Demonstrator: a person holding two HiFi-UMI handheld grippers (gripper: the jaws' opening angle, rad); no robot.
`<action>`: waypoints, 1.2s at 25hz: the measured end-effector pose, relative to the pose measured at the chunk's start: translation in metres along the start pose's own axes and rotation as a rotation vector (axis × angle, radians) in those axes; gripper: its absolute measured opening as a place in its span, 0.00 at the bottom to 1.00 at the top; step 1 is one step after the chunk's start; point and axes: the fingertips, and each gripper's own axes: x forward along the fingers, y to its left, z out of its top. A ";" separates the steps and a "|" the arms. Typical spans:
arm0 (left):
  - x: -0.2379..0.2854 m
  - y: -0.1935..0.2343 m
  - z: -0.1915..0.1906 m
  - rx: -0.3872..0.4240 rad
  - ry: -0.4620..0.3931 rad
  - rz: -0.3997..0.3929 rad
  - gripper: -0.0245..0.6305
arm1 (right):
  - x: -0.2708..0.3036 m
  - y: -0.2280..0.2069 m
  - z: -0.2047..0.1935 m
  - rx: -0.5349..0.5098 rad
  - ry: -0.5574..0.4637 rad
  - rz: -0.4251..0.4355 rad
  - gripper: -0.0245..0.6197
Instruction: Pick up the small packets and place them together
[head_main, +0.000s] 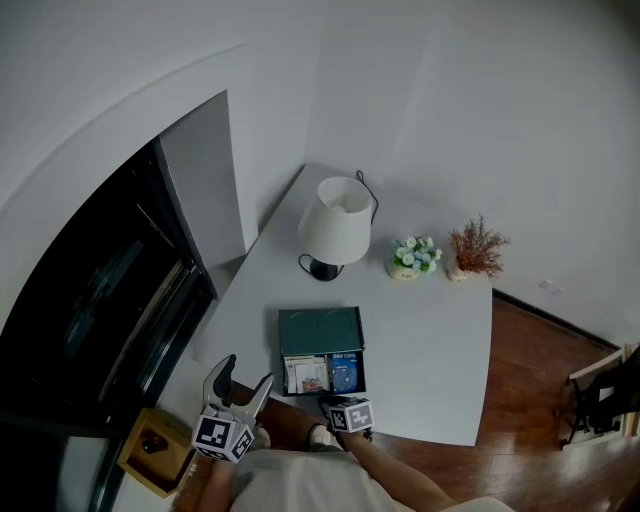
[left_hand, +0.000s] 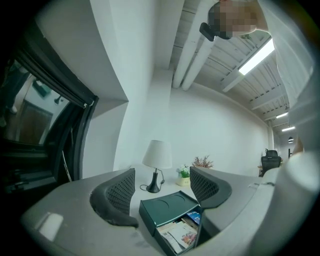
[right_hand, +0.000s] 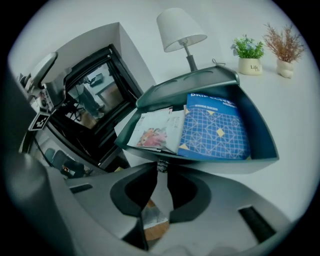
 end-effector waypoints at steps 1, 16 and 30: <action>0.001 -0.003 0.000 0.003 0.003 -0.008 0.54 | -0.001 0.002 -0.003 -0.007 -0.004 0.006 0.13; 0.006 -0.018 0.001 -0.014 -0.007 -0.042 0.54 | -0.070 0.001 0.017 -0.168 -0.121 -0.067 0.21; 0.009 -0.020 0.022 0.023 -0.079 -0.056 0.49 | -0.272 0.048 0.209 -0.299 -1.098 -0.080 0.50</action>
